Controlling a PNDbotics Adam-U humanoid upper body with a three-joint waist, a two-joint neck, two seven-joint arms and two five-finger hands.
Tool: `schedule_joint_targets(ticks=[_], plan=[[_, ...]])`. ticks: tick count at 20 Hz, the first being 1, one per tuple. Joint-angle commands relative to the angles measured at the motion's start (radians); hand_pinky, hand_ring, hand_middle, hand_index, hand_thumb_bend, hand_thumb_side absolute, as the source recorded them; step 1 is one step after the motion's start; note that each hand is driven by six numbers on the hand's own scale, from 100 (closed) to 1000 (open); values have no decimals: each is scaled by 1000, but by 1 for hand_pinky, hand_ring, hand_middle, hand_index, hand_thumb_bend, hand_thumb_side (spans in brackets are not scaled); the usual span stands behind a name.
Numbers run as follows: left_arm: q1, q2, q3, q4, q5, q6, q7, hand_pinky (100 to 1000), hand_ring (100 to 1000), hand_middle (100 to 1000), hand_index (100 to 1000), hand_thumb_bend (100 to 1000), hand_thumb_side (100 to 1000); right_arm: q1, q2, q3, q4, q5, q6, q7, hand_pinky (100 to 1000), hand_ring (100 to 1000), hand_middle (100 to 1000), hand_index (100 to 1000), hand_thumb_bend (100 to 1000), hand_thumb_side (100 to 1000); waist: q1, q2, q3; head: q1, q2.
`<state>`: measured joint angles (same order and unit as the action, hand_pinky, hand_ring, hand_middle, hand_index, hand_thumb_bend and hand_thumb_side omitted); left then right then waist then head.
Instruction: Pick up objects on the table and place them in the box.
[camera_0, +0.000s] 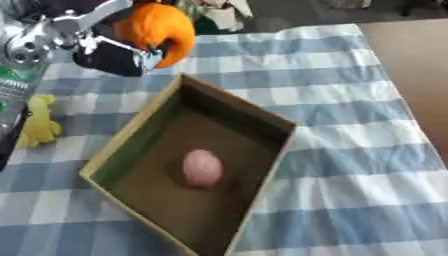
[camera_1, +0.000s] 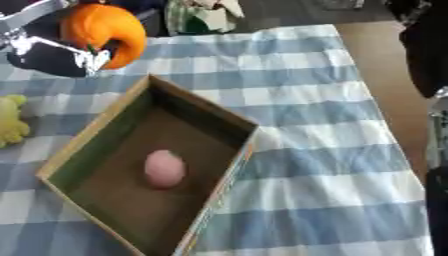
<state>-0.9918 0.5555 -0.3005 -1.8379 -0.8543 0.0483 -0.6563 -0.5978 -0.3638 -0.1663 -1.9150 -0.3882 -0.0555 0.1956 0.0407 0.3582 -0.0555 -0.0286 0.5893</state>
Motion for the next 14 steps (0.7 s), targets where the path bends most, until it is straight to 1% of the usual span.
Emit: schedule_joint_targets(ticks=[1, 5, 9, 10, 11, 14], plan=[[3, 50, -17, -75, 51, 11, -11, 382, 571, 501, 656, 100, 284, -10, -12, -4, -23, -3, 2, -4, 811, 639, 508, 771, 100, 627, -1, -28, 1, -3, 3], [33, 91, -50, -140, 96, 22, -28, 375, 567, 492, 645, 100, 289, -10, -12, -3, -26, -3, 4, -3, 811, 640, 508, 771, 100, 627, 2, -27, 1, -5, 4], [56, 114, -82, -161, 126, 28, -46, 364, 559, 482, 630, 100, 286, -11, -12, -3, -27, -4, 5, -4, 811, 640, 508, 771, 100, 627, 2, -26, -1, -5, 5], [61, 120, -91, -161, 131, 29, -51, 355, 550, 472, 618, 100, 226, -11, -13, -3, -27, -4, 4, -4, 812, 640, 508, 771, 100, 626, 2, -25, -1, -5, 5], [67, 127, -102, -162, 137, 31, -54, 355, 549, 473, 619, 100, 279, -11, -13, -3, -27, -3, 4, -4, 812, 640, 508, 771, 100, 628, 2, -24, -1, -5, 6], [82, 136, -130, -162, 150, 41, -56, 354, 547, 473, 618, 100, 278, -11, -13, -4, -26, -2, 4, -4, 812, 640, 508, 771, 100, 630, 1, -22, -1, -3, 5]])
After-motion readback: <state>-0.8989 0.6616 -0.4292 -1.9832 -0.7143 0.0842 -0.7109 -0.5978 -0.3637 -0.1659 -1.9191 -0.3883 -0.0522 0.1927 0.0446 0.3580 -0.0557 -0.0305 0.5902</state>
